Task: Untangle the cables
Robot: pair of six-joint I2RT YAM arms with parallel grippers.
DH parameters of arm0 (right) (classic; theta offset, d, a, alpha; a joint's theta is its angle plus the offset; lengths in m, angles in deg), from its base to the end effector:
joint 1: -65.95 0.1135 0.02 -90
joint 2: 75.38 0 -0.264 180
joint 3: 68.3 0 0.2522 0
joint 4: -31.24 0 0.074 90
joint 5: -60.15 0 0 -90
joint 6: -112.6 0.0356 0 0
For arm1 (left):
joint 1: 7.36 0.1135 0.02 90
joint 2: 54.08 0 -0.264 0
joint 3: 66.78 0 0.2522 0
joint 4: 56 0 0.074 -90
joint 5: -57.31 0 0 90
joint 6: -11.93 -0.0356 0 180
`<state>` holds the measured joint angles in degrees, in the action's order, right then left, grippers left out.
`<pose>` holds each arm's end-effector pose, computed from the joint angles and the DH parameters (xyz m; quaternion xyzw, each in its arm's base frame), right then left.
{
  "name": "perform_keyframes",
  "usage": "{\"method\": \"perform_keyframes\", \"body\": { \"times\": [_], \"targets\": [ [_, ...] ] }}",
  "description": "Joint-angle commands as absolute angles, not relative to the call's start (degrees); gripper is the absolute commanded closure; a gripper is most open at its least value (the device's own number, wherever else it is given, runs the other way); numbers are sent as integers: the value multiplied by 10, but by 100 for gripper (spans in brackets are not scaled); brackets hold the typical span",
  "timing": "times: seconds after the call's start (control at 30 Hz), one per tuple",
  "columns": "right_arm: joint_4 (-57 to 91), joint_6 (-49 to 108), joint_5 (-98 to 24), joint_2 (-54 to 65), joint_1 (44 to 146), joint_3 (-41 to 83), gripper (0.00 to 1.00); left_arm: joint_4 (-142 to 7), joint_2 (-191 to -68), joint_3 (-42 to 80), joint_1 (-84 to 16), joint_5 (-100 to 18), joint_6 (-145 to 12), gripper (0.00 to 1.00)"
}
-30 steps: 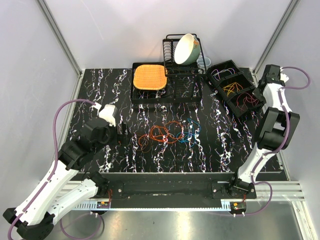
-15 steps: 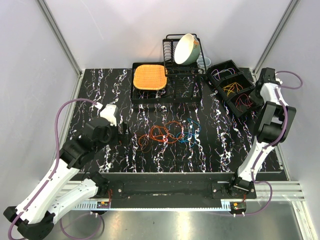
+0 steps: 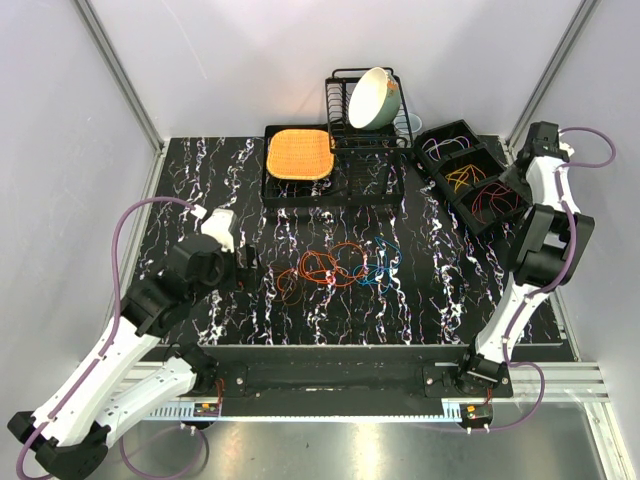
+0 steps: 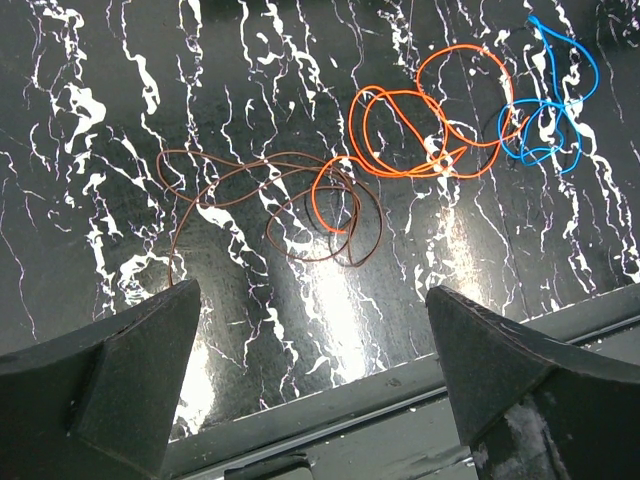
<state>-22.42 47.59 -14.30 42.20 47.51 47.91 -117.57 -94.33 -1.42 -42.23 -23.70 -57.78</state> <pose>0.4300 -0.1534 0.2527 0.3874 0.8629 -0.1118 0.3046 0.1137 -0.0724 0.3262 0.0779 0.8874 -0.1459 0.4304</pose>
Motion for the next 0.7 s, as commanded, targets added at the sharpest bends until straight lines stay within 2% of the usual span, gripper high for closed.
{"method": "perform_keyframes", "body": {
  "times": [0.0,0.37,0.5,0.67],
  "targets": [
    [-239,477,-138,353,477,477,34,-1148,-940,-16,-424,-223,-583,1],
    [-244,499,-196,269,478,456,32,-1148,-943,-14,-425,-220,-582,1],
    [-216,509,-241,219,502,399,32,-1149,-942,-7,-424,-228,-587,1],
    [-183,503,-262,145,557,330,31,-1126,-931,-14,-419,-177,-579,1]
  ]
}}
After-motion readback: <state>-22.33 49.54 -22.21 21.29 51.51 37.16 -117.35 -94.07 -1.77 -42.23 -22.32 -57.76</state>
